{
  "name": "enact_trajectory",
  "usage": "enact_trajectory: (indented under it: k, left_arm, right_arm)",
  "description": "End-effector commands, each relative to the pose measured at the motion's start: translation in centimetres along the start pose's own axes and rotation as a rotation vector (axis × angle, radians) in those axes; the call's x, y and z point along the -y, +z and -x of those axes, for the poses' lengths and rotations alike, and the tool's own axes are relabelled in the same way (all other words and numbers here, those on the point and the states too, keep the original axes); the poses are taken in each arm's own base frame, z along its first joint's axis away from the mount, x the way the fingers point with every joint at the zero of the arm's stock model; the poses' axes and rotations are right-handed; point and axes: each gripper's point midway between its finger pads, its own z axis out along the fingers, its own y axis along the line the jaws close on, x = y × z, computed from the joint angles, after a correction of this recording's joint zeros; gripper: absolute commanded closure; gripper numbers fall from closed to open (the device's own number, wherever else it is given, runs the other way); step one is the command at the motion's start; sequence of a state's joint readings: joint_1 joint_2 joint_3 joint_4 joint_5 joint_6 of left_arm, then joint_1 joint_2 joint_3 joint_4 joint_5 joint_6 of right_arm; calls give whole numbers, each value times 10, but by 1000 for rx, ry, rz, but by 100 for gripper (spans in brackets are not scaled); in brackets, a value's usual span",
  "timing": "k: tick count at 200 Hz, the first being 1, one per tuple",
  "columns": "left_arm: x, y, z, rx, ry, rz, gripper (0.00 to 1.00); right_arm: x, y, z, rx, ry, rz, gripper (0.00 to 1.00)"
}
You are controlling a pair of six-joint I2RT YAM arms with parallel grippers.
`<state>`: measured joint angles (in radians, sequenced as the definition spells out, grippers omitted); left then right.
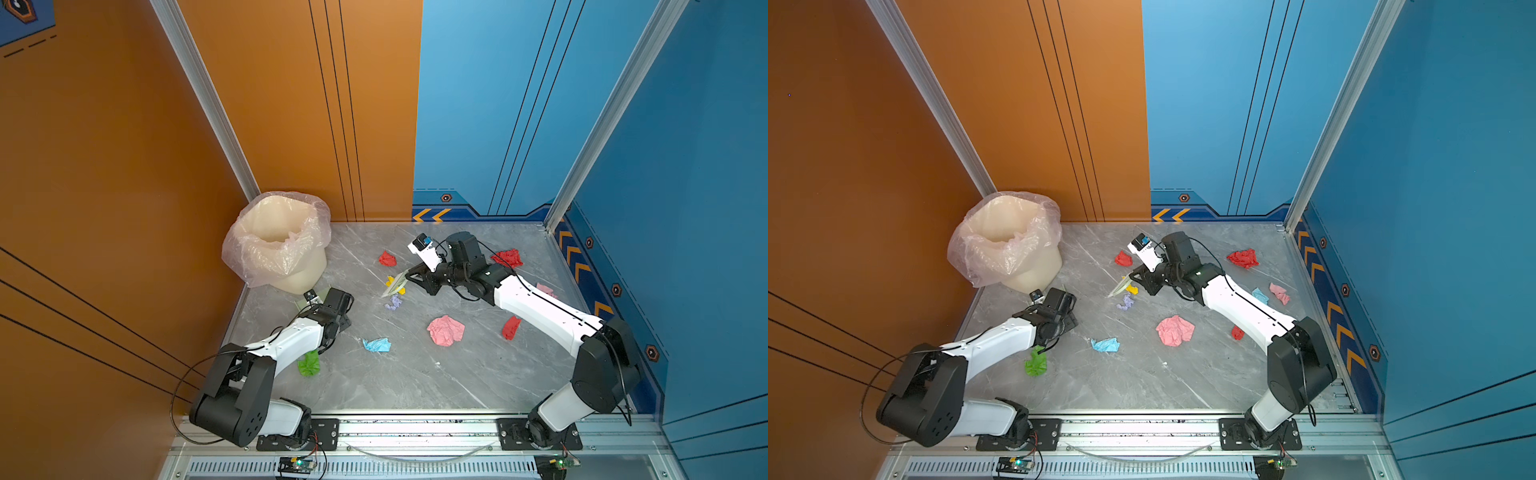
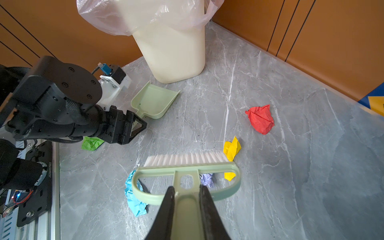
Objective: Sweep away the paper scraps from the table
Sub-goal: 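Lower the left gripper onto the pale green dustpan handle, then close the left gripper on the dustpan handle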
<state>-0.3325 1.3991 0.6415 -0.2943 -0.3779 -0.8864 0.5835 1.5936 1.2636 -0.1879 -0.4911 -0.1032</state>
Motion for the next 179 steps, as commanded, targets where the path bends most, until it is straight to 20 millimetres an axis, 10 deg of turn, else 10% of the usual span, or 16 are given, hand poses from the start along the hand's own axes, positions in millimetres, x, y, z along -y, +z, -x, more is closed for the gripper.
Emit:
enact_trajectory:
  k: [1, 179]
  left_arm:
    - [6, 2, 4, -13, 1, -16, 26]
    - [-3, 15, 9, -54, 39, 19, 43]
  right_arm:
    - [2, 1, -2, 6, 7, -24, 100]
    - [2, 0, -4, 8, 19, -25, 100]
